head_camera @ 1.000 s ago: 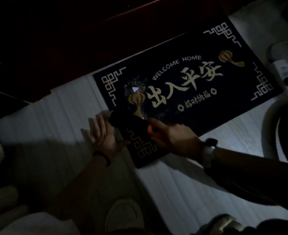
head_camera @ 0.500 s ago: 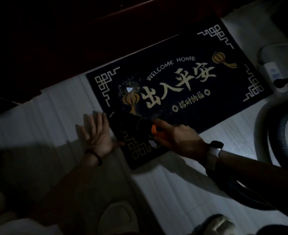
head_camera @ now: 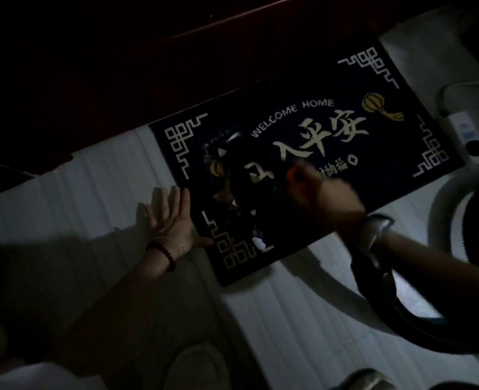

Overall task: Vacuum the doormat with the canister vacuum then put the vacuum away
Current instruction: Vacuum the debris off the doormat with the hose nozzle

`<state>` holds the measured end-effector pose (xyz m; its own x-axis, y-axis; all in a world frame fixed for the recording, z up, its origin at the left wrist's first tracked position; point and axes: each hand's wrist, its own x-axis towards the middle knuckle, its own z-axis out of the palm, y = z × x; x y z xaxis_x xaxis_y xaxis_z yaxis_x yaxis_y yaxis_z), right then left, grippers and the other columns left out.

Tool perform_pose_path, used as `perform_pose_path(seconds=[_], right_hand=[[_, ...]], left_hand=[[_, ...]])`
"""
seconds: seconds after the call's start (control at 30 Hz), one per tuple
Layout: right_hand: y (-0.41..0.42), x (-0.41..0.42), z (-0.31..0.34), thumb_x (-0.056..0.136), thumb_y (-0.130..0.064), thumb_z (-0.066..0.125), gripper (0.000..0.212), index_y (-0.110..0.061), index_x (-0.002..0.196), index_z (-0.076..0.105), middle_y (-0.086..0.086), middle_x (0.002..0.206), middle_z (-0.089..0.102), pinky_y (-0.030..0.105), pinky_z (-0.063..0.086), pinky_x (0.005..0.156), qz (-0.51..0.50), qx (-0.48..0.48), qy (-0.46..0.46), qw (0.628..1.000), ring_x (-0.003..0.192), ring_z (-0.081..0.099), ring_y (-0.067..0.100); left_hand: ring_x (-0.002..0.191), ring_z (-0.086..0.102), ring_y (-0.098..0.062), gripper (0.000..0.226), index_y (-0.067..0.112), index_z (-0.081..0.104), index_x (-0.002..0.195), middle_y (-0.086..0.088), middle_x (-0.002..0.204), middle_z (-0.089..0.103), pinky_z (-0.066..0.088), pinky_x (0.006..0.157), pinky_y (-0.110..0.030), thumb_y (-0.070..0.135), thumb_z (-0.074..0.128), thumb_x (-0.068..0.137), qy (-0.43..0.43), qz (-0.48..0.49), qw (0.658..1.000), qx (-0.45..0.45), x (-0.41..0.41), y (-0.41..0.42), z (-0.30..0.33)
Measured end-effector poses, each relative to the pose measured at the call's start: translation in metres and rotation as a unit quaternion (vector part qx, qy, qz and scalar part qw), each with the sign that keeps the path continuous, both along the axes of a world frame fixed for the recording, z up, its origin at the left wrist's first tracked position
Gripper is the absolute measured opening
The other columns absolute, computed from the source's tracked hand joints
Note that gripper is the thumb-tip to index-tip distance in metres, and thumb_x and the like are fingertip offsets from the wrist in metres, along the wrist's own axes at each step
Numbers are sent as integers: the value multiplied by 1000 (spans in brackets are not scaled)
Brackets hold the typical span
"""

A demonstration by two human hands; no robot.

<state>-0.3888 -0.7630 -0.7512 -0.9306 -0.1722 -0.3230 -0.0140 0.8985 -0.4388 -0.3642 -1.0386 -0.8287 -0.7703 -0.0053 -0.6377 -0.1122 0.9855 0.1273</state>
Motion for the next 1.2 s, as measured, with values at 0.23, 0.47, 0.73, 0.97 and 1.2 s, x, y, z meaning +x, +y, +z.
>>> perform_pose_path(seconds=[0.23,0.47,0.73,0.97,1.2], right_hand=[[-24,15,-3,96,-44,36,56,-35,145,12,1,95,62,19,41,52,43,11,-25,999,64,56,10],[-6,-9,3,94,-45,41,57,-37,144,16,4,109,62,33,52,68,0,-9,-41,999,79,60,19],[-37,13,-6,95,-46,38,59,-37,145,10,5,105,62,22,44,63,77,8,-15,997,79,61,18],[-25,17,-10,93,-54,34,60,-43,144,5,6,116,58,27,44,68,85,42,-8,995,89,61,22],[-26,32,-4,92,-56,27,60,-46,143,-3,3,118,53,27,47,76,75,20,21,997,94,61,21]], left_hand=[[138,-31,-23,134,13,-19,145,-2,152,-30,-15,110,-56,68,69,60,7,-17,1000,-5,-4,2,0],[139,-30,-20,133,15,-17,146,1,153,-29,-14,112,-55,65,71,59,6,0,1000,16,-4,2,1],[139,-30,-21,133,14,-16,147,-1,153,-28,-15,111,-56,65,71,59,14,-1,1000,20,-3,3,2],[139,-29,-21,132,15,-16,147,0,153,-28,-13,111,-57,63,72,60,5,8,1000,22,-5,4,1],[145,-12,-18,102,14,4,149,-1,158,-9,-8,114,-55,49,67,77,42,20,998,33,-17,0,2]])
